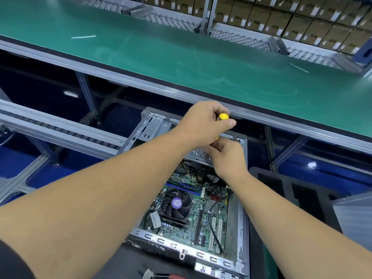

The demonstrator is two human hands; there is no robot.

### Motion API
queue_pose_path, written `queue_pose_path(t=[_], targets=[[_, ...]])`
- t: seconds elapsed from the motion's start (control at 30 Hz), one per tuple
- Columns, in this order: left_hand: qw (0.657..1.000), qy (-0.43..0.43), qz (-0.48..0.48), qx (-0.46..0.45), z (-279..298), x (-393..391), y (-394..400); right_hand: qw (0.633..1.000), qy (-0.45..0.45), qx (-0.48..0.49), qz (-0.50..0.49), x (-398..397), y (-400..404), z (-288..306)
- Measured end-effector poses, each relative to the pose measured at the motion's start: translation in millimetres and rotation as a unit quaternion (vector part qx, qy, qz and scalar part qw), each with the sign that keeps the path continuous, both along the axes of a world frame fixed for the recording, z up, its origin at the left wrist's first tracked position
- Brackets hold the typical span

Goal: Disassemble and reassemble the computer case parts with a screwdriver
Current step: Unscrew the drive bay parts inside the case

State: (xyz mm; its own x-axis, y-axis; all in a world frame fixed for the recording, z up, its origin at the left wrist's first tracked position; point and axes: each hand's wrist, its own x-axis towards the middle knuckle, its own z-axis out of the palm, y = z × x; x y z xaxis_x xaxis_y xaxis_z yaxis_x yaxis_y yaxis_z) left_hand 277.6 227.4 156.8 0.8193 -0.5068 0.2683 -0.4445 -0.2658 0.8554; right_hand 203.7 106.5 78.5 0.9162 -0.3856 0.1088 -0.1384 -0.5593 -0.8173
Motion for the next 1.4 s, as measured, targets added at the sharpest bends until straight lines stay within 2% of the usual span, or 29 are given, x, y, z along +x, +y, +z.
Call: queue_pose_path(t=[0.2,0.37,0.47,0.63,0.83,1.03,1.2,1.3,1.4], targets=[[0.997,0.023,0.055,-0.049,-4.0,-9.1,-1.2,0.998,-0.014,0.001,-0.055,3.3,5.0,1.7],[0.999,0.015,0.046,-0.003,4.7,-8.4,0.6,1.0,-0.012,0.003,0.005,-2.3,2.0,2.3],[0.999,0.015,0.031,-0.008,6.0,-10.8,2.1,1.0,-0.013,0.015,-0.017,-2.0,5.0,4.5],[0.998,-0.017,0.061,0.001,7.5,-15.1,-2.2,0.999,-0.026,0.006,-0.045,2.7,10.0,8.0],[0.994,-0.057,0.061,0.072,18.3,-10.6,-3.3,1.0,-0.022,0.012,0.011,-3.9,2.1,2.4],[0.995,-0.049,0.049,0.072,19.0,-13.6,-6.6,0.998,-0.029,0.028,-0.052,2.5,6.3,0.0],[0.994,-0.054,0.057,0.082,19.0,-14.9,-6.3,0.998,-0.034,0.047,0.004,-3.9,2.7,-3.5],[0.997,-0.029,0.053,0.048,23.9,-18.4,-2.2,0.999,-0.033,0.034,-0.019,-1.7,2.5,-3.3],[0.986,0.051,0.139,-0.076,12.8,-32.0,4.4,0.996,-0.041,0.05,-0.053,2.4,4.4,-2.8]])
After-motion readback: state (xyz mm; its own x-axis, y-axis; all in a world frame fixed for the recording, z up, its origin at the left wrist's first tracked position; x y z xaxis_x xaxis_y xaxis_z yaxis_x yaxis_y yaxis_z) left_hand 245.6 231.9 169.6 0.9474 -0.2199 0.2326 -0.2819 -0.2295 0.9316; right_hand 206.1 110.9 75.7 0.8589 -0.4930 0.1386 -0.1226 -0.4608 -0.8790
